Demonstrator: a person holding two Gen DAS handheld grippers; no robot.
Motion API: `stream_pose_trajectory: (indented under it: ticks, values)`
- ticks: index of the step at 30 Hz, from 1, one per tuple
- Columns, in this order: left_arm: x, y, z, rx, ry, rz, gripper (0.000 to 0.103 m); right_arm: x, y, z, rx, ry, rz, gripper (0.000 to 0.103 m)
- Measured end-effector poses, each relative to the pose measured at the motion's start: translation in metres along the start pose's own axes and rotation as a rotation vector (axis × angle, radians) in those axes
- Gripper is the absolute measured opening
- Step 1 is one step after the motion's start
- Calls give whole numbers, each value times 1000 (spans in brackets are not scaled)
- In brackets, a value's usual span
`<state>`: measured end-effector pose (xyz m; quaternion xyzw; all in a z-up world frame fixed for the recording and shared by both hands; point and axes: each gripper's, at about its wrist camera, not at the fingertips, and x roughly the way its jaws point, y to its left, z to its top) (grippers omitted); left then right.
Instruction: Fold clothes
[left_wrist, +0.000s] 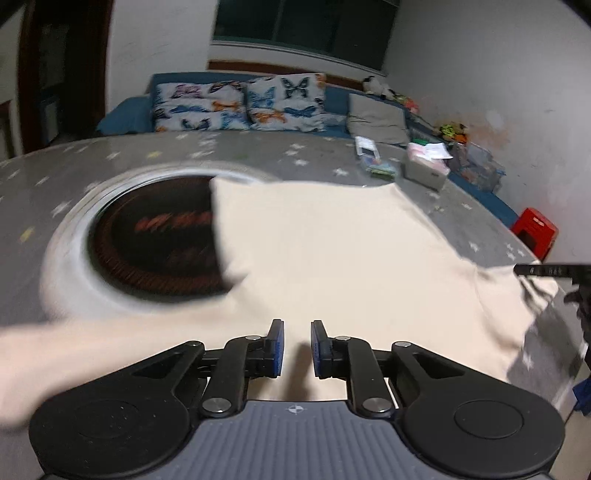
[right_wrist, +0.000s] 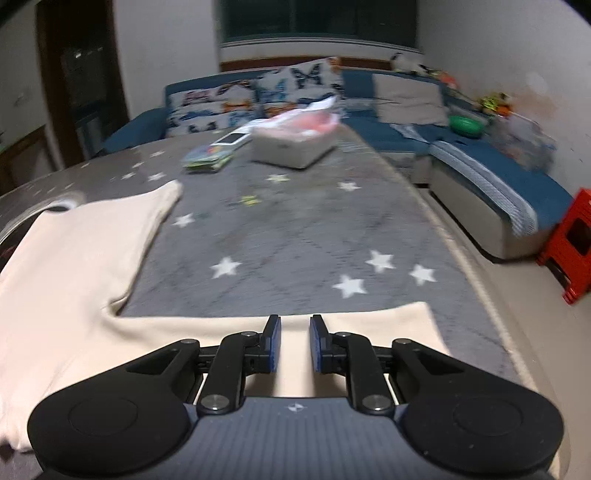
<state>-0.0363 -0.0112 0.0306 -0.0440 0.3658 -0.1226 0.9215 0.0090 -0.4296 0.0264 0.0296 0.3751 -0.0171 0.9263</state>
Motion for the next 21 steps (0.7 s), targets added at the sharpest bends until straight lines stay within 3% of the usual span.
stream_pose_trajectory:
  ticks: [4,12,17,21]
  values:
    - [-29,29,-23,-93,0,101,31,-10,11,0,-30,-24,36,18]
    - [-63,100,-35,-353,-59,366,41,-35,78,-3,-199,-57,220,28]
    - [-70,128,-37,-466,-80,446,47,-46,135,-8,-356,-45,362,30]
    - [-72,142,-41,-503,-102,461,47,-48,170,-15,-438,-23,444,33]
